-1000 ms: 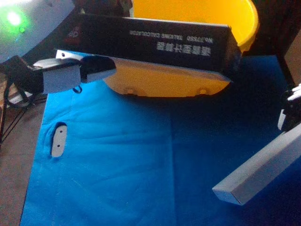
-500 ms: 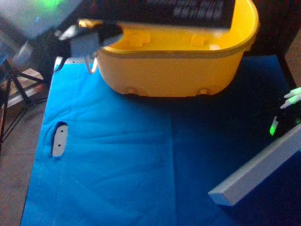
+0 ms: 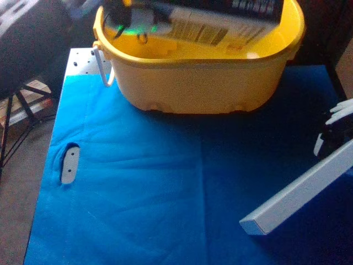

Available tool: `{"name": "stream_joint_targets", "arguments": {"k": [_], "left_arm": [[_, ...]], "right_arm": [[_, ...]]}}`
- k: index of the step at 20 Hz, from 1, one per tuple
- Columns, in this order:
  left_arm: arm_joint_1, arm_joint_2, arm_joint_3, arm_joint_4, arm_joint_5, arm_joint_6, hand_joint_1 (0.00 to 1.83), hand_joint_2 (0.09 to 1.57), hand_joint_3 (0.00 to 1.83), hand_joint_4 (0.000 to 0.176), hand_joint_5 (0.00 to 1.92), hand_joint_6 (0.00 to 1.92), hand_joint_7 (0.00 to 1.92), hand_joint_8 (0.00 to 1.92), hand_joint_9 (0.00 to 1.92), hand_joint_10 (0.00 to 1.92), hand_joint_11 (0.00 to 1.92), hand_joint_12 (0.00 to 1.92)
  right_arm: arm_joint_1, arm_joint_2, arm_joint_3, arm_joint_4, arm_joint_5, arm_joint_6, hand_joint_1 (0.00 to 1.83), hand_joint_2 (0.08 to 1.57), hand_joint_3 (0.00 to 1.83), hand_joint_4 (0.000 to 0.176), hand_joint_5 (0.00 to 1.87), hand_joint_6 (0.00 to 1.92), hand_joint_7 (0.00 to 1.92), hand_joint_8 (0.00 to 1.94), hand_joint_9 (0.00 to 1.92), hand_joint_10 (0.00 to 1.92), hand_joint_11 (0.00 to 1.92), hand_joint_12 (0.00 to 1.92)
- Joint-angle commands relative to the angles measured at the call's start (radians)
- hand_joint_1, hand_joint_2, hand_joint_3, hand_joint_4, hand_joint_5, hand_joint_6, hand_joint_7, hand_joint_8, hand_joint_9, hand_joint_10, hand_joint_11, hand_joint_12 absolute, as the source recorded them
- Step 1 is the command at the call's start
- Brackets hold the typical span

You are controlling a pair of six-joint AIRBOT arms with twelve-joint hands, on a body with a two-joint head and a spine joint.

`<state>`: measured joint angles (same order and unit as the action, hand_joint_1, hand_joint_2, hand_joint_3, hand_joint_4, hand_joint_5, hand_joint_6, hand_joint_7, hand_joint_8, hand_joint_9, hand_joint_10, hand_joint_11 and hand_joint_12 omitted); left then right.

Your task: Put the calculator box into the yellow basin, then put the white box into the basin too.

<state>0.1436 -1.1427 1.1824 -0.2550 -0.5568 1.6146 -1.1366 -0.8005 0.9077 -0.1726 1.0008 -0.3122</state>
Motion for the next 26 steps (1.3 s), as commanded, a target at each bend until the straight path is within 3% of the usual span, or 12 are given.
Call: {"name": "stream_joint_targets", "arguments": {"k": [1, 5, 6, 8, 10, 12, 15, 18, 20, 24, 25, 26], "left_arm": [[-0.012, 0.001, 0.010, 0.010, -0.091, -0.001, 1.36, 1.18, 0.00, 0.000, 0.73, 1.15, 0.86, 1.19, 0.88, 1.36, 0.81, 1.42], [-0.053, -0.015, 0.042, -0.019, -0.052, -0.001, 1.36, 1.18, 0.00, 0.000, 0.75, 1.18, 0.82, 1.23, 0.88, 1.35, 0.77, 1.38], [-0.058, -0.017, 0.048, -0.023, -0.045, -0.001, 1.20, 1.21, 0.00, 0.000, 0.76, 1.25, 0.82, 1.29, 0.76, 1.08, 0.61, 1.41], [-0.066, -0.024, 0.068, -0.043, -0.025, -0.002, 0.90, 1.03, 0.00, 0.000, 0.65, 0.15, 0.58, 0.14, 0.44, 0.47, 0.13, 1.47], [-0.071, -0.025, 0.073, -0.049, -0.024, -0.003, 0.75, 0.94, 0.00, 0.006, 0.49, 0.00, 0.39, 0.00, 0.31, 0.10, 0.00, 1.26], [-0.078, -0.023, 0.076, -0.053, -0.023, -0.003, 0.68, 0.89, 0.00, 0.076, 0.33, 0.01, 0.20, 0.01, 0.20, 0.02, 0.00, 1.10], [-0.080, -0.013, 0.078, -0.069, -0.027, -0.004, 0.58, 0.85, 0.00, 0.117, 0.20, 0.00, 0.08, 0.00, 0.00, 0.00, 0.00, 0.01], [-0.085, -0.003, 0.083, -0.078, -0.027, -0.004, 0.58, 0.85, 0.00, 0.135, 0.20, 0.01, 0.01, 0.00, 0.00, 0.00, 0.00, 0.00], [-0.089, 0.016, 0.072, -0.078, -0.035, -0.005, 0.58, 0.88, 0.01, 0.123, 0.21, 0.01, 0.03, 0.01, 0.00, 0.00, 0.00, 0.00], [-0.108, 0.081, 0.039, -0.076, -0.042, -0.005, 0.58, 0.99, 0.04, 0.033, 0.22, 0.01, 0.04, 0.00, 0.00, 0.00, 0.01, 0.01], [-0.112, 0.097, 0.038, -0.084, -0.044, -0.005, 0.61, 1.02, 0.00, 0.030, 0.23, 0.01, 0.03, 0.00, 0.00, 0.00, 0.00, 0.62], [-0.113, 0.113, 0.039, -0.098, -0.045, -0.005, 0.64, 1.04, 0.00, 0.034, 0.24, 0.01, 0.03, 0.01, 0.04, 0.01, 0.00, 1.03]], "right_arm": [[0.014, 0.005, 0.005, 0.030, 0.111, 0.006, 1.35, 1.22, 0.00, 0.000, 0.83, 0.88, 0.69, 1.54, 0.77, 1.58, 0.98, 1.68], [0.025, 0.007, 0.006, 0.020, 0.110, 0.006, 1.36, 1.19, 0.00, 0.000, 0.88, 0.85, 0.72, 1.51, 0.81, 1.50, 0.97, 1.63], [0.027, 0.007, 0.006, 0.020, 0.110, 0.006, 1.36, 1.18, 0.00, 0.000, 0.91, 0.82, 0.74, 1.47, 0.82, 1.48, 0.96, 1.62], [0.030, 0.006, 0.006, 0.017, 0.110, 0.006, 1.36, 1.19, 0.00, 0.000, 0.89, 0.84, 0.73, 1.48, 0.81, 1.50, 0.97, 1.65], [0.034, 0.008, 0.006, 0.014, 0.111, 0.006, 1.36, 1.19, 0.00, 0.000, 0.89, 0.83, 0.74, 1.47, 0.81, 1.49, 0.96, 1.63], [0.036, 0.010, 0.006, 0.011, 0.111, 0.006, 1.37, 1.17, 0.00, 0.000, 0.92, 0.82, 0.76, 1.44, 0.85, 1.44, 0.98, 1.62], [0.049, 0.013, 0.006, 0.003, 0.111, 0.006, 1.37, 1.18, 0.00, 0.000, 0.89, 0.87, 0.74, 1.46, 0.83, 1.49, 1.01, 1.62], [0.064, 0.025, 0.004, -0.010, 0.111, 0.006, 1.36, 1.20, 0.00, 0.000, 0.87, 0.87, 0.70, 1.52, 0.79, 1.55, 1.00, 1.66], [0.081, 0.042, 0.000, -0.015, 0.116, 0.006, 1.37, 1.17, 0.00, 0.000, 0.89, 0.96, 0.79, 1.36, 0.86, 1.44, 0.96, 1.66], [0.151, 0.127, -0.036, -0.049, 0.153, 0.006, 1.38, 1.14, 0.00, 0.000, 0.90, 1.01, 0.86, 1.23, 0.95, 1.30, 1.06, 1.55], [0.170, 0.149, -0.044, -0.055, 0.172, 0.005, 1.38, 1.14, 0.00, 0.000, 0.89, 1.09, 0.90, 1.12, 0.97, 1.23, 0.99, 1.50], [0.209, 0.169, -0.052, -0.075, 0.175, 0.005, 1.20, 1.27, 0.01, 0.000, 0.82, 1.04, 0.58, 1.82, 0.97, 1.92, 1.14, 1.92]]}}
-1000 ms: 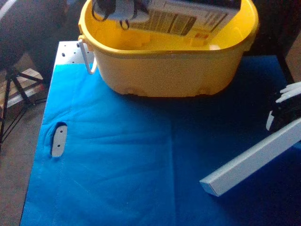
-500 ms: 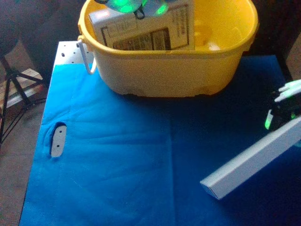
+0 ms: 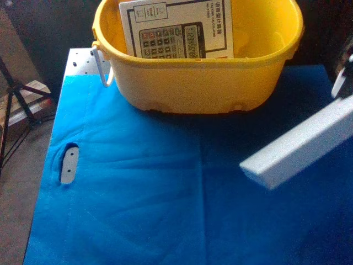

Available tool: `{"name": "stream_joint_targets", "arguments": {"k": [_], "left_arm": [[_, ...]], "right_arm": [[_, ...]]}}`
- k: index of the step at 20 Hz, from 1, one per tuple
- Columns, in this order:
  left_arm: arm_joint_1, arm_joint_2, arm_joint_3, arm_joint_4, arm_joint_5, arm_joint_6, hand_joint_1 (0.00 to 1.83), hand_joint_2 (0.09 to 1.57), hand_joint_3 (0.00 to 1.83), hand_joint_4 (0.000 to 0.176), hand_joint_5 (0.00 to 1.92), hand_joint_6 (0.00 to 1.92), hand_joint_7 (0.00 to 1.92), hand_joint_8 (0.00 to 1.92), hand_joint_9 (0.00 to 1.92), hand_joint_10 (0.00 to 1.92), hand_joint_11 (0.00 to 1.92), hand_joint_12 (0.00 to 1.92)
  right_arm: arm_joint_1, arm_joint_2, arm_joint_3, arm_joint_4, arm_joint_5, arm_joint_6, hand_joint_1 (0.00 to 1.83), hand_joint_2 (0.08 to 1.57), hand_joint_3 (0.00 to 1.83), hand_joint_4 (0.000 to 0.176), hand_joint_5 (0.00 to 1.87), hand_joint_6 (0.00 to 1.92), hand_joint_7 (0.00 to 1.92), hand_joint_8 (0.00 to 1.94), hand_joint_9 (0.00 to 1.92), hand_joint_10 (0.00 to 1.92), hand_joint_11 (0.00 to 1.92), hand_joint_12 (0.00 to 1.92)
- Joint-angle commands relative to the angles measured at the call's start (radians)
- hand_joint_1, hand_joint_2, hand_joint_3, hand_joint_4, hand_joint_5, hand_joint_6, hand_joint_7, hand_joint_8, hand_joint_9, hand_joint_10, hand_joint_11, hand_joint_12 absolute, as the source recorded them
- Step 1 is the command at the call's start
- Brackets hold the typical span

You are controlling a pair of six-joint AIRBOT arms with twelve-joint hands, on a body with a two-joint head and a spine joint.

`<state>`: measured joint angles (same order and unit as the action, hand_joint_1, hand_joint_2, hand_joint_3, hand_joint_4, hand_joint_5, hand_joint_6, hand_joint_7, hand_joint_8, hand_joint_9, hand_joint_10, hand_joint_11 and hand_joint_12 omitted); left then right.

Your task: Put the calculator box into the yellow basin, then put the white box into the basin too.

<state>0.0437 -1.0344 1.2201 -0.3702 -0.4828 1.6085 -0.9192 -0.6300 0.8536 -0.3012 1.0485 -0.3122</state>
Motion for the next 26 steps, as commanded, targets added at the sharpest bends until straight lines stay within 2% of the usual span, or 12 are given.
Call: {"name": "stream_joint_targets", "arguments": {"k": [1, 2, 4, 5, 7, 10, 11, 16, 21, 22, 23, 26], "left_arm": [[-0.015, 0.019, 0.002, 0.007, -0.117, 0.001, 0.63, 1.05, 0.00, 0.032, 0.24, 0.00, 0.03, 0.00, 0.05, 0.01, 0.00, 1.11], [-0.017, 0.036, 0.003, -0.007, -0.113, 0.001, 0.65, 1.03, 0.00, 0.016, 0.26, 0.00, 0.04, 0.00, 0.06, 0.01, 0.00, 1.07], [-0.018, 0.050, 0.024, -0.047, -0.101, 0.002, 0.59, 1.01, 0.00, 0.041, 0.28, 0.00, 0.04, 0.01, 0.00, 0.00, 0.00, 0.19], [-0.017, 0.051, 0.036, -0.062, -0.092, 0.002, 0.63, 0.98, 0.00, 0.054, 0.30, 0.01, 0.05, 0.01, 0.00, 0.00, 0.00, 0.01], [-0.005, 0.059, 0.051, -0.096, -0.086, 0.002, 0.63, 0.93, 0.02, 0.069, 0.35, 0.00, 0.12, 0.00, 0.09, 0.01, 0.00, 1.24], [-0.002, 0.063, 0.063, -0.120, -0.075, 0.002, 0.65, 0.92, 0.01, 0.036, 0.32, 0.00, 0.14, 0.00, 0.13, 0.02, 0.00, 1.26], [0.002, 0.062, 0.071, -0.129, -0.071, 0.002, 0.69, 0.95, 0.01, 0.037, 0.31, 0.00, 0.12, 0.00, 0.12, 0.01, 0.00, 1.08], [0.033, 0.039, 0.114, -0.181, -0.066, 0.005, 0.65, 0.98, 0.00, 0.061, 0.28, 0.00, 0.12, 0.00, 0.14, 0.00, 0.00, 1.16], [0.043, 0.019, 0.128, -0.215, -0.073, 0.005, 0.62, 0.96, 0.00, 0.017, 0.21, 0.00, 0.08, 0.00, 0.07, 0.00, 0.00, 0.82], [0.042, 0.019, 0.125, -0.218, -0.075, 0.005, 0.59, 0.97, 0.00, 0.027, 0.18, 0.00, 0.07, 0.00, 0.02, 0.00, 0.00, 0.21], [0.042, 0.018, 0.121, -0.218, -0.076, 0.005, 0.59, 0.96, 0.00, 0.027, 0.18, 0.00, 0.08, 0.00, 0.02, 0.00, 0.00, 0.01], [0.046, 0.001, 0.127, -0.217, -0.083, 0.005, 0.59, 0.94, 0.00, 0.033, 0.20, 0.01, 0.12, 0.01, 0.05, 0.01, 0.00, 0.01]], "right_arm": [[0.026, 0.008, -0.003, 0.026, 0.127, 0.005, 1.19, 1.28, 0.01, 0.000, 0.80, 1.06, 0.57, 1.84, 0.97, 1.92, 1.13, 1.92], [0.059, 0.016, -0.008, 0.006, 0.126, 0.005, 1.19, 1.29, 0.00, 0.000, 0.79, 1.08, 0.56, 1.85, 0.97, 1.92, 1.14, 1.92], [0.120, 0.030, -0.010, -0.027, 0.126, 0.005, 1.19, 1.28, 0.00, 0.000, 0.80, 1.07, 0.57, 1.85, 0.97, 1.92, 1.13, 1.92], [0.136, 0.035, -0.011, -0.037, 0.126, 0.005, 1.19, 1.28, 0.00, 0.000, 0.80, 1.07, 0.57, 1.85, 0.97, 1.92, 1.13, 1.92], [0.187, 0.041, -0.008, -0.054, 0.126, -0.011, 1.19, 1.28, 0.00, 0.000, 0.80, 1.07, 0.57, 1.85, 0.97, 1.92, 1.13, 1.92], [0.262, 0.052, 0.003, -0.073, 0.126, -0.028, 1.19, 1.29, 0.00, 0.000, 0.80, 1.07, 0.57, 1.85, 0.97, 1.92, 1.14, 1.92], [0.284, 0.057, 0.003, -0.086, 0.126, -0.029, 1.19, 1.28, 0.00, 0.000, 0.80, 1.07, 0.57, 1.85, 0.97, 1.92, 1.13, 1.92], [0.330, 0.073, 0.007, -0.104, 0.126, -0.048, 1.19, 1.29, 0.00, 0.000, 0.79, 1.08, 0.56, 1.86, 0.97, 1.92, 1.14, 1.92], [0.403, -0.022, 0.102, -0.103, 0.110, -0.100, 1.19, 1.28, 0.00, 0.000, 0.80, 1.07, 0.57, 1.85, 0.97, 1.92, 1.13, 1.92], [0.428, -0.043, 0.124, -0.103, 0.091, -0.104, 1.19, 1.29, 0.00, 0.000, 0.79, 1.08, 0.56, 1.86, 0.97, 1.92, 1.14, 1.92], [0.455, -0.070, 0.148, -0.108, 0.068, -0.103, 1.19, 1.28, 0.00, 0.000, 0.80, 1.07, 0.57, 1.85, 0.97, 1.92, 1.13, 1.92], [0.550, -0.166, 0.231, -0.146, -0.003, -0.112, 1.19, 1.29, 0.00, 0.000, 0.79, 1.08, 0.56, 1.86, 0.97, 1.92, 1.14, 1.92]]}}
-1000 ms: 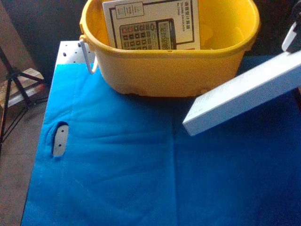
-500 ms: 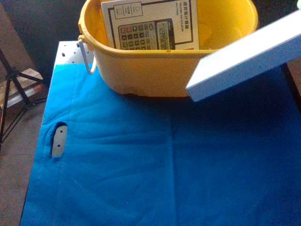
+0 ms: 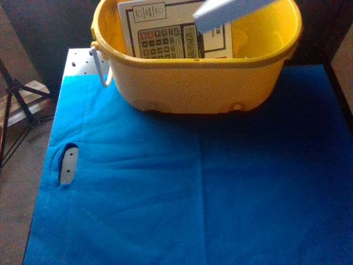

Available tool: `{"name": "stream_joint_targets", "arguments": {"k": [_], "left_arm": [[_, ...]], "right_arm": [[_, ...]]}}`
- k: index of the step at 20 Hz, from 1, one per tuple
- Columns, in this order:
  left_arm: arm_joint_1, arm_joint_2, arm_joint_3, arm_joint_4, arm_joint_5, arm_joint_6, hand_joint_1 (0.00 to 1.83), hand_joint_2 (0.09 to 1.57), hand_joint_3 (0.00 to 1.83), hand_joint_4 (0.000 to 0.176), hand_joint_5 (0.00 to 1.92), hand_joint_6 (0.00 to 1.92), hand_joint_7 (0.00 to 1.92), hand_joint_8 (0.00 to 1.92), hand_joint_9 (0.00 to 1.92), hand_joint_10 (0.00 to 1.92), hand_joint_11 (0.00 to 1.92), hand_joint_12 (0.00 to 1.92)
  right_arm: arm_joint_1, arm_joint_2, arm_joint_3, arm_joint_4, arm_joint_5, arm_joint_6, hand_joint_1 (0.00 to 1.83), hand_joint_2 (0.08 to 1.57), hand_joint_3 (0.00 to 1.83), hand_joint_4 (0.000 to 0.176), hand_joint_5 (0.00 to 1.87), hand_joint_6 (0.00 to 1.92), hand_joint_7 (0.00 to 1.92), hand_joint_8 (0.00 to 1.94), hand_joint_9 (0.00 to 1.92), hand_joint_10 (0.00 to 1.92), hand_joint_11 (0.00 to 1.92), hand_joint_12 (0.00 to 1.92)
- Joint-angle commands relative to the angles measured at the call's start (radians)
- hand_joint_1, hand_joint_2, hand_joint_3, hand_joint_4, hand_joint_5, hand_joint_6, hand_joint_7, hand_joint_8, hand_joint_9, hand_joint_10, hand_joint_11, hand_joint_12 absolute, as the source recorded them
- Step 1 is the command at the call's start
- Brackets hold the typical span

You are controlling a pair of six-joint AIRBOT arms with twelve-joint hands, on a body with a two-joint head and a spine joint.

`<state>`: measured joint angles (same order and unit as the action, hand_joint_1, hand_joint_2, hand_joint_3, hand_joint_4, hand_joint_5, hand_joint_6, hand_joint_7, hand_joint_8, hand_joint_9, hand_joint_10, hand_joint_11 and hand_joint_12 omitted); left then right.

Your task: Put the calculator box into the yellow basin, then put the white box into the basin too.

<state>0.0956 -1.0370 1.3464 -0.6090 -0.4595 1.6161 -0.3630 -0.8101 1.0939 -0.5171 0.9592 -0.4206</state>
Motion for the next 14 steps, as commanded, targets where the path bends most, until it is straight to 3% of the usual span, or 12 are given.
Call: {"name": "stream_joint_targets", "arguments": {"k": [1, 2, 4, 5, 6, 7, 9, 10, 11, 12, 13, 14], "left_arm": [[-0.006, -0.002, 0.002, 0.023, -0.109, -0.003, 0.61, 0.91, 0.00, 0.025, 0.20, 0.00, 0.11, 0.00, 0.03, 0.00, 0.05, 0.03], [-0.006, -0.007, 0.002, 0.024, -0.112, -0.003, 0.62, 0.91, 0.00, 0.012, 0.21, 0.01, 0.12, 0.01, 0.05, 0.01, 0.02, 0.01], [-0.006, -0.018, 0.001, 0.028, -0.116, -0.005, 0.61, 0.90, 0.00, 0.012, 0.20, 0.00, 0.11, 0.00, 0.02, 0.00, 0.00, 0.00], [-0.006, -0.027, 0.003, 0.032, -0.113, -0.006, 0.63, 0.90, 0.00, 0.025, 0.23, 0.01, 0.09, 0.00, 0.00, 0.00, 0.00, 0.00], [-0.006, -0.028, 0.003, 0.032, -0.112, -0.006, 0.63, 0.90, 0.00, 0.026, 0.23, 0.01, 0.09, 0.00, 0.00, 0.00, 0.00, 0.00], [-0.006, -0.033, 0.006, 0.032, -0.110, -0.007, 0.64, 0.92, 0.00, 0.022, 0.23, 0.01, 0.08, 0.00, 0.00, 0.00, 0.00, 0.00], [-0.006, -0.038, 0.006, 0.039, -0.112, -0.015, 0.65, 0.94, 0.01, 0.009, 0.23, 0.00, 0.07, 0.00, 0.00, 0.00, 0.00, 0.00], [-0.007, -0.041, 0.006, 0.047, -0.111, -0.027, 0.67, 0.95, 0.01, 0.010, 0.24, 0.01, 0.11, 0.02, 0.01, 0.00, 0.00, 0.00], [-0.009, -0.045, 0.006, 0.050, -0.111, -0.030, 0.65, 0.93, 0.00, 0.007, 0.25, 0.01, 0.13, 0.02, 0.02, 0.01, 0.00, 0.00], [-0.009, -0.047, 0.006, 0.051, -0.110, -0.030, 0.65, 0.92, 0.00, 0.006, 0.26, 0.01, 0.14, 0.02, 0.03, 0.01, 0.00, 0.00], [-0.009, -0.047, 0.006, 0.051, -0.109, -0.030, 0.67, 0.95, 0.01, 0.000, 0.27, 0.01, 0.14, 0.01, 0.03, 0.01, 0.00, 0.00], [-0.009, -0.047, 0.008, 0.051, -0.108, -0.030, 0.69, 0.97, 0.02, 0.000, 0.27, 0.01, 0.14, 0.01, 0.03, 0.01, 0.00, 0.00]], "right_arm": [[0.036, -0.013, 0.014, 0.055, 0.055, -0.005, 1.19, 1.28, 0.00, 0.000, 0.80, 1.07, 0.57, 1.85, 0.97, 1.92, 1.13, 1.92], [0.057, -0.039, 0.036, 0.051, 0.031, -0.004, 1.19, 1.29, 0.00, 0.000, 0.79, 1.08, 0.56, 1.85, 0.97, 1.92, 1.14, 1.92], [0.059, -0.096, 0.083, 0.075, 0.028, -0.004, 1.19, 1.28, 0.00, 0.000, 0.80, 1.07, 0.57, 1.85, 0.97, 1.92, 1.13, 1.92], [0.059, -0.145, 0.124, 0.085, 0.013, -0.003, 1.26, 1.11, 0.00, 0.000, 1.13, 0.87, 0.90, 1.05, 0.67, 1.38, 0.44, 1.83], [0.059, -0.154, 0.133, 0.089, 0.010, -0.003, 1.26, 1.11, 0.00, 0.000, 1.11, 0.95, 0.89, 1.00, 0.63, 1.29, 0.34, 1.82], [0.059, -0.176, 0.150, 0.091, -0.004, -0.003, 1.26, 1.11, 0.00, 0.000, 1.15, 0.74, 0.83, 1.27, 0.68, 1.56, 0.56, 1.90], [0.059, -0.225, 0.191, 0.091, -0.055, -0.003, 1.26, 1.13, 0.01, 0.000, 1.03, 0.69, 0.88, 1.45, 0.95, 1.73, 0.88, 1.91], [0.059, -0.245, 0.208, 0.091, -0.075, -0.003, 1.38, 1.10, 0.00, 0.000, 0.94, 1.01, 1.01, 0.96, 0.96, 1.21, 0.81, 1.59], [0.059, -0.258, 0.218, 0.089, -0.081, 0.003, 1.21, 1.00, 0.00, 0.000, 0.81, 0.84, 0.94, 0.83, 0.86, 1.09, 0.66, 1.56], [0.059, -0.263, 0.218, 0.089, -0.081, 0.006, 1.10, 0.92, 0.00, 0.000, 0.58, 0.52, 0.76, 0.41, 0.69, 0.67, 0.46, 1.42], [0.059, -0.267, 0.218, 0.085, -0.081, 0.006, 1.03, 0.84, 0.00, 0.000, 0.37, 0.28, 0.46, 0.10, 0.29, 0.35, 0.03, 1.38], [0.061, -0.267, 0.216, 0.085, -0.081, 0.006, 0.95, 0.84, 0.00, 0.000, 0.26, 0.13, 0.26, 0.01, 0.13, 0.18, 0.00, 1.17]]}}
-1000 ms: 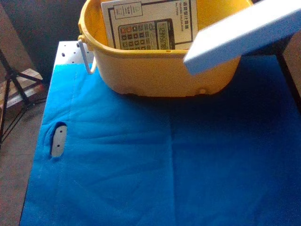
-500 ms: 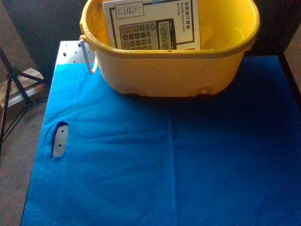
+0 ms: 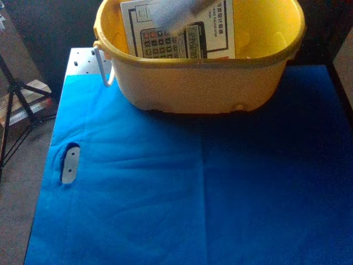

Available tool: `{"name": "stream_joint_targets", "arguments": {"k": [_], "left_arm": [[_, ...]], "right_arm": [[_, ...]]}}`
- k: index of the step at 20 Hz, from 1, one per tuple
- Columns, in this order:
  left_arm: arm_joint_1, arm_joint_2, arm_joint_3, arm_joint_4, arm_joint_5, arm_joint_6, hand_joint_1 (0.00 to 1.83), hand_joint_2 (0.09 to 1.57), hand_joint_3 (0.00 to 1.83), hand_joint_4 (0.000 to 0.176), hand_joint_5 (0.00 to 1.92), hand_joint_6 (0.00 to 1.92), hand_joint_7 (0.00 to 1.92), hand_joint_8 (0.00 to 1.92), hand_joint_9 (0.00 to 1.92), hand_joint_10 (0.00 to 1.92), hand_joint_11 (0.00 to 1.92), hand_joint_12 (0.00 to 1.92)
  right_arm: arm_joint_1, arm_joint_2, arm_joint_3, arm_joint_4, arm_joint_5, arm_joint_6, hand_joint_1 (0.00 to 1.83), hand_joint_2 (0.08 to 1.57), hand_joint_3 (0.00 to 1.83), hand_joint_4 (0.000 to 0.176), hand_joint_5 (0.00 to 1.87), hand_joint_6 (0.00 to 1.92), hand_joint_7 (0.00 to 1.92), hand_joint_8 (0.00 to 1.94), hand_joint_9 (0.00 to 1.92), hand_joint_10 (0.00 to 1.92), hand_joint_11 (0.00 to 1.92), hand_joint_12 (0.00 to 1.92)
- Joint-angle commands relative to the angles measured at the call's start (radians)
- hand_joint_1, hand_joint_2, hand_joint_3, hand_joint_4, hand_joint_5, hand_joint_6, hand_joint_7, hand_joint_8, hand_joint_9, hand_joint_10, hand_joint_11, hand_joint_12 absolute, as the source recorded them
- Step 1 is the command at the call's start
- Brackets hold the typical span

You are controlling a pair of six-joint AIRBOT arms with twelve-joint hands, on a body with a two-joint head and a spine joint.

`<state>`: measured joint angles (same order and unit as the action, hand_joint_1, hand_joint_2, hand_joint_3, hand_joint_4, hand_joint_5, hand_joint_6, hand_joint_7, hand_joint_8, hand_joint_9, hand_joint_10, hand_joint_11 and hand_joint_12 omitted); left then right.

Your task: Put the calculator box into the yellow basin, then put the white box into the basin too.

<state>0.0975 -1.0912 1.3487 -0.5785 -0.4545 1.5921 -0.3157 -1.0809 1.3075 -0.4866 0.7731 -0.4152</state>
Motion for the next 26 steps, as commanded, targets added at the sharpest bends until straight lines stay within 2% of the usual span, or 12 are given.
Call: {"name": "stream_joint_targets", "arguments": {"k": [1, 3, 6, 8, 10, 12, 13, 15, 17, 20, 22, 26], "left_arm": [[-0.010, 0.007, 0.007, 0.020, -0.112, -0.006, 0.70, 0.96, 0.00, 0.000, 0.32, 0.01, 0.18, 0.01, 0.06, 0.01, 0.01, 0.01], [-0.010, 0.007, 0.007, 0.020, -0.110, -0.007, 0.68, 0.95, 0.00, 0.012, 0.45, 0.02, 0.21, 0.00, 0.08, 0.00, 0.01, 0.01], [-0.010, 0.008, 0.005, 0.020, -0.109, -0.007, 0.67, 0.92, 0.00, 0.021, 0.50, 0.01, 0.20, 0.00, 0.04, 0.00, 0.00, 0.00], [-0.010, 0.014, -0.001, 0.027, -0.110, -0.012, 0.70, 0.94, 0.01, 0.004, 0.45, 0.00, 0.21, 0.00, 0.08, 0.01, 0.04, 0.02], [-0.004, 0.029, -0.013, 0.094, -0.121, -0.100, 0.76, 0.90, 0.00, 0.055, 0.53, 0.01, 0.21, 0.00, 0.16, 0.00, 0.00, 0.82], [0.005, 0.054, -0.037, 0.187, -0.152, -0.217, 0.77, 0.91, 0.00, 0.069, 0.61, 0.02, 0.16, 0.00, 0.21, 0.02, 0.00, 1.20], [0.010, 0.080, -0.068, 0.226, -0.171, -0.234, 0.78, 0.95, 0.01, 0.041, 0.55, 0.00, 0.26, 0.02, 0.29, 0.04, 0.00, 1.34], [0.022, 0.138, -0.130, 0.272, -0.221, -0.235, 0.79, 0.96, 0.00, 0.009, 0.59, 0.01, 0.46, 0.02, 0.43, 0.06, 0.00, 1.47], [0.058, 0.207, -0.186, 0.344, -0.302, -0.324, 0.83, 0.99, 0.01, 0.001, 0.54, 0.00, 0.40, 0.00, 0.43, 0.04, 0.00, 1.38], [0.155, 0.292, -0.241, 0.385, -0.444, -0.443, 0.90, 1.02, 0.00, 0.000, 0.56, 0.01, 0.51, 0.02, 0.44, 0.04, 0.00, 1.32], [0.242, 0.341, -0.294, 0.385, -0.553, -0.451, 0.89, 1.04, 0.01, 0.000, 0.53, 0.00, 0.53, 0.02, 0.49, 0.06, 0.00, 1.39], [0.424, 0.406, -0.387, 0.379, -0.782, -0.462, 0.86, 1.04, 0.00, 0.000, 0.52, 0.02, 0.49, 0.00, 0.53, 0.08, 0.03, 1.43]], "right_arm": [[0.017, 0.004, 0.000, 0.055, 0.106, 0.000, 0.81, 0.81, 0.00, 0.000, 0.09, 0.01, 0.06, 0.01, 0.01, 0.01, 0.00, 0.42], [0.029, 0.008, -0.004, 0.054, 0.109, 0.000, 0.74, 0.76, 0.00, 0.000, 0.00, 0.00, 0.00, 0.00, 0.00, 0.00, 0.00, 0.00], [0.036, 0.021, -0.006, 0.055, 0.114, 0.000, 0.73, 0.76, 0.00, 0.000, 0.00, 0.00, 0.00, 0.00, 0.00, 0.00, 0.00, 0.00], [0.036, 0.043, -0.013, 0.062, 0.121, 0.000, 0.75, 0.80, 0.00, 0.000, 0.01, 0.01, 0.00, 0.00, 0.00, 0.00, 0.00, 0.00], [0.036, 0.060, -0.025, 0.072, 0.122, 0.000, 0.74, 0.82, 0.01, 0.000, 0.04, 0.01, 0.00, 0.00, 0.00, 0.00, 0.00, 0.00], [0.035, 0.101, -0.043, 0.092, 0.131, 0.000, 0.68, 0.80, 0.00, 0.000, 0.07, 0.02, 0.00, 0.00, 0.00, 0.00, 0.00, 0.00], [0.035, 0.130, -0.052, 0.110, 0.141, 0.000, 0.66, 0.81, 0.01, 0.000, 0.08, 0.03, 0.07, 0.02, 0.00, 0.00, 0.02, 0.01], [0.032, 0.172, -0.065, 0.134, 0.162, 0.000, 0.65, 0.84, 0.00, 0.000, 0.14, 0.01, 0.15, 0.01, 0.04, 0.01, 0.00, 0.38], [0.005, 0.223, -0.099, 0.166, 0.206, 0.000, 0.79, 0.89, 0.01, 0.000, 0.22, 0.01, 0.20, 0.00, 0.11, 0.01, 0.00, 0.38], [-0.072, 0.285, -0.142, 0.232, 0.297, 0.000, 0.77, 0.92, 0.01, 0.000, 0.30, 0.01, 0.31, 0.01, 0.31, 0.03, 0.00, 1.03], [-0.144, 0.316, -0.169, 0.286, 0.391, -0.001, 0.81, 0.95, 0.01, 0.015, 0.29, 0.00, 0.31, 0.00, 0.33, 0.03, 0.00, 1.00], [-0.377, 0.350, -0.223, 0.457, 0.633, -0.001, 0.82, 1.02, 0.02, 0.000, 0.27, 0.00, 0.39, 0.02, 0.42, 0.04, 0.00, 0.94]]}}
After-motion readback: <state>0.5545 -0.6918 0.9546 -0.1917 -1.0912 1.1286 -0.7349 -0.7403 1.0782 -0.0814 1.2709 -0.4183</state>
